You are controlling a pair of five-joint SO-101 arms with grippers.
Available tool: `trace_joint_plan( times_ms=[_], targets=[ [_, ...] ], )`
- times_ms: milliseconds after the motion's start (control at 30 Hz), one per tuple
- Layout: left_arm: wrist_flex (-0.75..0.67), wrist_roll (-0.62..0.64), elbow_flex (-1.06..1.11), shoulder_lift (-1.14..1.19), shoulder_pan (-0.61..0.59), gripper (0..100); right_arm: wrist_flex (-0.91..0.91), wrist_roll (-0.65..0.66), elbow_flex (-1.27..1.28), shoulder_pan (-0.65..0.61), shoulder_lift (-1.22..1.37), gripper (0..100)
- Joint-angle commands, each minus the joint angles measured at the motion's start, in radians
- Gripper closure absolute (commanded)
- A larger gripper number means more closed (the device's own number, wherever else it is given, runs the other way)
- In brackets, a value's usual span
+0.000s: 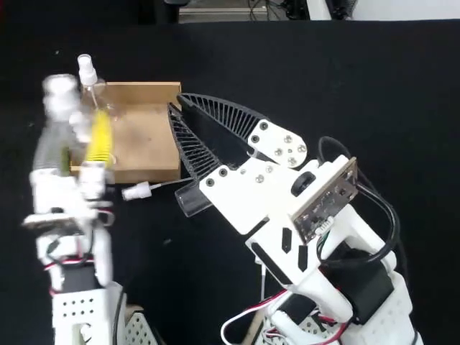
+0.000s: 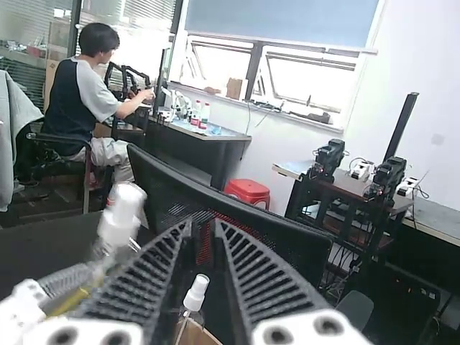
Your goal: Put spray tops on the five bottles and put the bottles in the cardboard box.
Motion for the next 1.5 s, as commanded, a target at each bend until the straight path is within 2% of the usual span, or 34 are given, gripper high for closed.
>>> trace_joint_plan(
  times_ms=[0, 200, 333, 433, 633, 1133, 1267, 1467],
  targets=[
    [-0.123, 0.011, 0.024, -0.012, -0.302, 97, 0.003, 0.005, -0.016, 0.015, -0.013, 98.8],
    [-0.089, 0.011, 0.024, 0.006, -0.595, 97, -0.005, 0.005, -0.004, 0.015, -0.013, 98.8],
    [-0.057, 0.011, 0.024, 0.055, -0.687, 97, -0.003, 0.005, -0.002, 0.015, -0.013, 98.8],
    [-0.083, 0.011, 0.016, 0.137, -0.699, 97, -0.002, 0.005, -0.002, 0.015, -0.013, 98.8],
    [-0.299, 0.011, -0.028, 0.393, -0.697, 97, 0.0, 0.005, -0.002, 0.015, -0.015, 98.8],
    [-0.669, 0.002, -0.09, 1.03, -0.736, 97, 0.002, 0.005, -0.002, 0.015, -0.016, 98.8],
    [-0.718, 0.002, -0.125, 1.168, -0.757, 97, 0.002, 0.005, -0.002, 0.015, -0.016, 98.8],
    [-0.72, 0.0, -0.168, 1.356, -0.76, 97, 0.002, 0.005, -0.002, 0.015, -0.016, 98.8]
  ],
)
